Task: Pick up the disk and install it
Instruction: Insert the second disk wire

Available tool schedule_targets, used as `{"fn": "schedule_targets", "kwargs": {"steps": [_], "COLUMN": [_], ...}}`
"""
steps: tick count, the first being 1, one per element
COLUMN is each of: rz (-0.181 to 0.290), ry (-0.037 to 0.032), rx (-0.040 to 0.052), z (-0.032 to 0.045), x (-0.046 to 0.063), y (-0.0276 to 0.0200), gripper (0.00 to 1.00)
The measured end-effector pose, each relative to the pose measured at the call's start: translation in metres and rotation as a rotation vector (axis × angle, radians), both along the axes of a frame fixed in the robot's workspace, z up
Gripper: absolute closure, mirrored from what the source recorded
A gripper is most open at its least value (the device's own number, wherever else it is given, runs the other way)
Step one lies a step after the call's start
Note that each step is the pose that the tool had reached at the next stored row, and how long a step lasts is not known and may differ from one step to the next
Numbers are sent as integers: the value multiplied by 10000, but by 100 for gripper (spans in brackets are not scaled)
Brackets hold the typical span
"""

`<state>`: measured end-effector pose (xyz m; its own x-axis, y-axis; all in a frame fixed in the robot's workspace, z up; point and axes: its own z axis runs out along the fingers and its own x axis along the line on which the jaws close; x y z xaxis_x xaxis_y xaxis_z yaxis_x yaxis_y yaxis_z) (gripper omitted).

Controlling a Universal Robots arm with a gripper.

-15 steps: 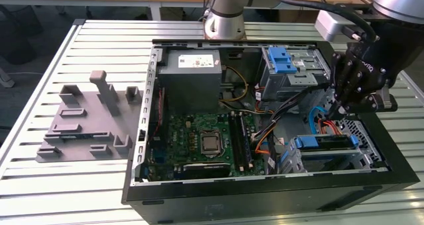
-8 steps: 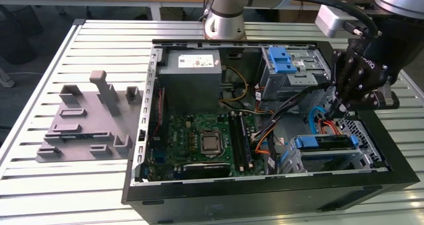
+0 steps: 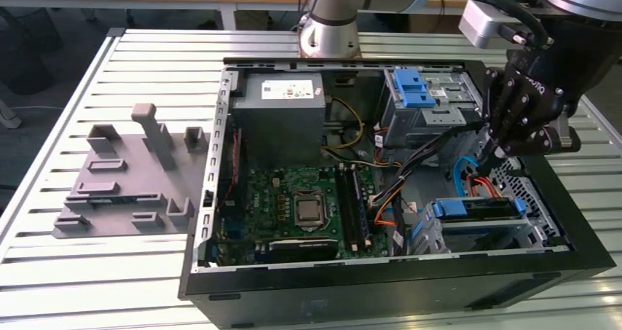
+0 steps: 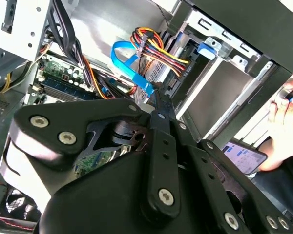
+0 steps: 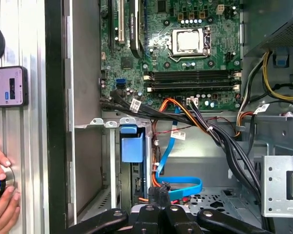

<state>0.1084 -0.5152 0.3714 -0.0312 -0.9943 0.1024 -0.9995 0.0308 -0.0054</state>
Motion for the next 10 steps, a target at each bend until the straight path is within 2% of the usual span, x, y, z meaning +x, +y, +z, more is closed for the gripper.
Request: {"fn": "schedule_targets", "kwargs": {"steps": [5, 6, 7, 10], "rz": [-1, -1, -1, 0], "ry": [3, 2, 2, 8], "rx": [-56, -73, -85, -109], "z": [-8, -10, -11, -18], "x": [0, 0, 0, 0], "y": [10, 21, 39, 81], "gripper": [89, 89, 83, 81]}}
